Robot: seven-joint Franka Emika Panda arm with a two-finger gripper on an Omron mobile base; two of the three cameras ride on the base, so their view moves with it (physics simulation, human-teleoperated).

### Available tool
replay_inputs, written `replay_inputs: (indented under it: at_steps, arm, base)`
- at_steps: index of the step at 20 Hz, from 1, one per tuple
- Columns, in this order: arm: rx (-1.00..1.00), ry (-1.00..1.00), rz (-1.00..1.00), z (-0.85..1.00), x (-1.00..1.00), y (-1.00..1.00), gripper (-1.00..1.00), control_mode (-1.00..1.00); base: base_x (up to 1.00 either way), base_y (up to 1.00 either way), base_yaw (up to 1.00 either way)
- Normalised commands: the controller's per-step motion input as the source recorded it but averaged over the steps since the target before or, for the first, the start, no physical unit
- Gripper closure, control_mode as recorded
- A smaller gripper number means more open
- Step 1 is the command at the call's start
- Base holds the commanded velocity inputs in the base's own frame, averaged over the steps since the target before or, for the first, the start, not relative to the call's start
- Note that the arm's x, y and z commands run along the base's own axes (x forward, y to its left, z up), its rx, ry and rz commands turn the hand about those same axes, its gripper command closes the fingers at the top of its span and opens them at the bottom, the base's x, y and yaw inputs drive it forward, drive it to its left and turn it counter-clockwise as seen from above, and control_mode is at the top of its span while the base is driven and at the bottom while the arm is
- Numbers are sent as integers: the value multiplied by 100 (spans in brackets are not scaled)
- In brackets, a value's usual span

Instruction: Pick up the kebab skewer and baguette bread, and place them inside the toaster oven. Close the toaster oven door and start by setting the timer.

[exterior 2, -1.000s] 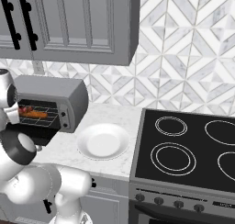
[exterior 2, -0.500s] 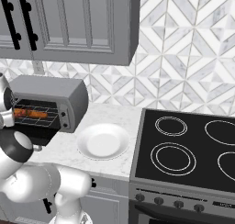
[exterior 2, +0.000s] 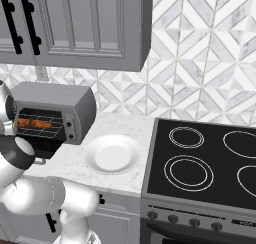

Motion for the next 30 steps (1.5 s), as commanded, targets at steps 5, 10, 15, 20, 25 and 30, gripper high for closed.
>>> replay_inputs:
  at_steps: [5, 10, 15, 20, 25, 30]
  arm:
    - [0, -4, -8, -15, 16, 25, 100, -100]
    - [0, -2, -3, -7, 22, 4, 100, -100]
    - [0, 0, 0, -5, 27, 0, 100, -100]
    - [0, 0, 0, -3, 5, 0, -100, -100]
    - [0, 0, 0, -2, 4, 0, -100, -100]
    - [0, 0, 0, -1, 0, -7, -100, -100]
  base:
    - [0, 0, 0]
    - [0, 0, 0]
    - [0, 0, 0]
    - [0, 0, 0]
    - [0, 0, 0]
    - [0, 0, 0]
